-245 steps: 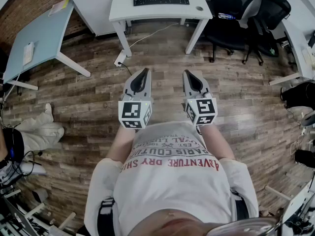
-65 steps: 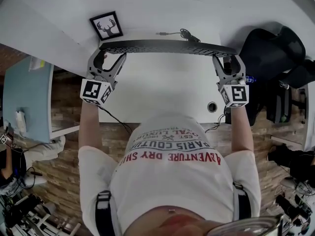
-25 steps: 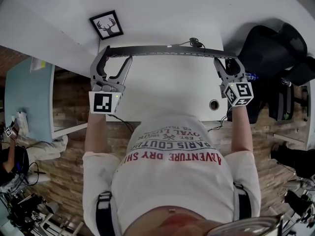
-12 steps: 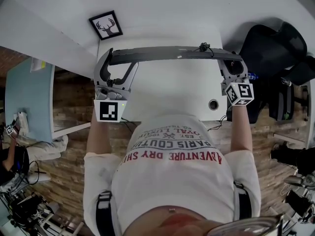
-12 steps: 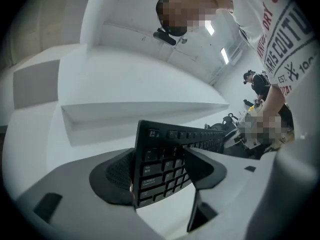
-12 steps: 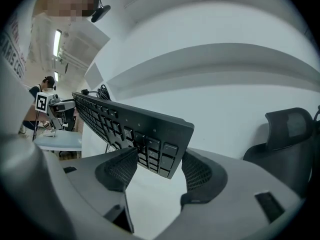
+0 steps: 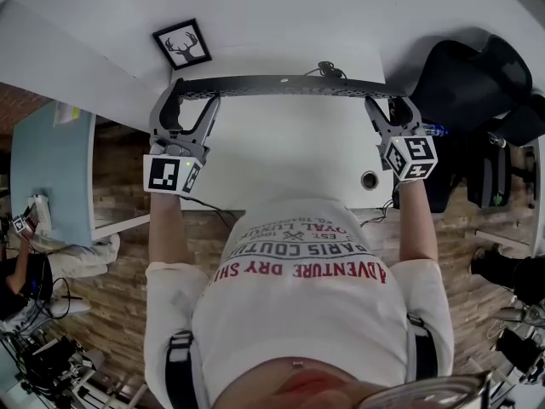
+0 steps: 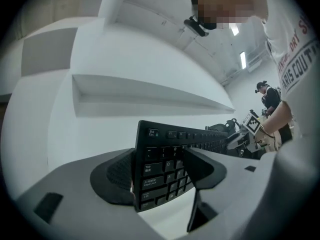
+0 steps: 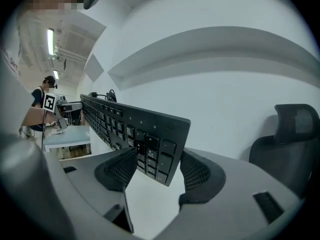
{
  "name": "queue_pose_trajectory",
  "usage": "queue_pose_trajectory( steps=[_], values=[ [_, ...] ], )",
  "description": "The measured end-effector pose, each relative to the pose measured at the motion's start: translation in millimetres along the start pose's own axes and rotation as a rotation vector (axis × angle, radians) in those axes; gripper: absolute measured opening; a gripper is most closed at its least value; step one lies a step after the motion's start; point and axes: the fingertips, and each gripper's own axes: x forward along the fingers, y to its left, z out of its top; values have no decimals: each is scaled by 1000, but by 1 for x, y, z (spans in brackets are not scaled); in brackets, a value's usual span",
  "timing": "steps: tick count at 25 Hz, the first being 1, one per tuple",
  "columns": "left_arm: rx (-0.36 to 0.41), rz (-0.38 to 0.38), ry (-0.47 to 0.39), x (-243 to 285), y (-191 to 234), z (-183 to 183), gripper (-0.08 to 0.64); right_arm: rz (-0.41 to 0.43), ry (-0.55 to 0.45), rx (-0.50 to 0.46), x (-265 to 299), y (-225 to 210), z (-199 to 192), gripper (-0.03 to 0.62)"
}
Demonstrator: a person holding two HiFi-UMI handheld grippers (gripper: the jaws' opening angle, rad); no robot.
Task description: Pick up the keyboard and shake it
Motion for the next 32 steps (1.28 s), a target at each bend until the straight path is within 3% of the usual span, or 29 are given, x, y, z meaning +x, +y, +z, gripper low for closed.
queue_pose_trajectory(
  steps=[4,11,16,19,21,23,32],
  values=[
    [-115,1,40,-2,17,-16,316,9,-23,-85,0,14,13,278],
    [-241,-20,-30,-11,34,-26,318,-56,-249,-362,-18,37,70,278],
    [-300,-55,-51,-12,37,-35,319,-118,-424,-429,-30,49,104,278],
    [-328,-91,-30,-13,35,-45,322,-160,-417,-477,-34,50,102,278],
    [-337,-115,-10,-13,33,-52,324,-179,-332,-597,-34,48,91,278],
    [-337,-124,-2,-11,32,-56,325,-195,-316,-661,-35,46,88,278],
    [-287,-110,13,-6,26,-54,325,-218,-351,-652,-37,39,89,279]
  ],
)
